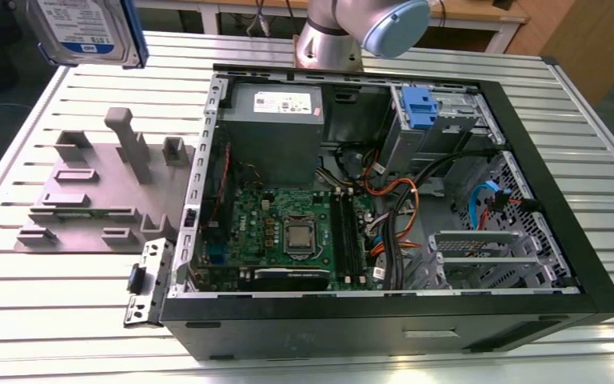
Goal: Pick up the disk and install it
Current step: 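Pick up the disk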
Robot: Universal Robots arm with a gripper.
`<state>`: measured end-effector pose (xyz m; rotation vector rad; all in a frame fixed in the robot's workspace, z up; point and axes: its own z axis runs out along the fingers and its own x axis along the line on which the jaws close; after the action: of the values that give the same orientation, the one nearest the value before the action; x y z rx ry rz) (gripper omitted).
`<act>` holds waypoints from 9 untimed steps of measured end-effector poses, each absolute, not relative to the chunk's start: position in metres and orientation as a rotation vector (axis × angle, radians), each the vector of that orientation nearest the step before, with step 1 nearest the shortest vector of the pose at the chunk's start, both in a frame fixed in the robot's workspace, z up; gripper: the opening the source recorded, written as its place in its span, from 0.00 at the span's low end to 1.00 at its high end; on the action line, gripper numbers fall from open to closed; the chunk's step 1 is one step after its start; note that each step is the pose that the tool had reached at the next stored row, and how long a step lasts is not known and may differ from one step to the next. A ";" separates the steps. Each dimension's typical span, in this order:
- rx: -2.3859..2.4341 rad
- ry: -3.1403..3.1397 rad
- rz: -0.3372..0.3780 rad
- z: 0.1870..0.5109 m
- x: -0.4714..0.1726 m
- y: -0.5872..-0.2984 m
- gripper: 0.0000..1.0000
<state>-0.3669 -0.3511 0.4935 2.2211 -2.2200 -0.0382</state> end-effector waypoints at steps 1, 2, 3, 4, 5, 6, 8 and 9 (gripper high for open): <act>2.221 -2.220 -0.038 0.494 -0.367 -0.352 0.36; 2.221 -2.220 -0.038 0.494 -0.367 -0.353 0.36; 2.221 -2.220 -0.038 0.494 -0.367 -0.354 0.36; 2.221 -2.220 -0.038 0.494 -0.367 -0.354 0.36; 2.221 -2.220 -0.038 0.494 -0.367 -0.354 0.36; 2.221 -2.220 -0.038 0.494 -0.367 -0.355 0.36; 2.221 -2.220 -0.038 0.494 -0.367 -0.355 0.36; 2.221 -2.220 -0.038 0.494 -0.367 -0.355 0.36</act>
<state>-0.3667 -0.3549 0.4935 2.2208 -2.2199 -0.0376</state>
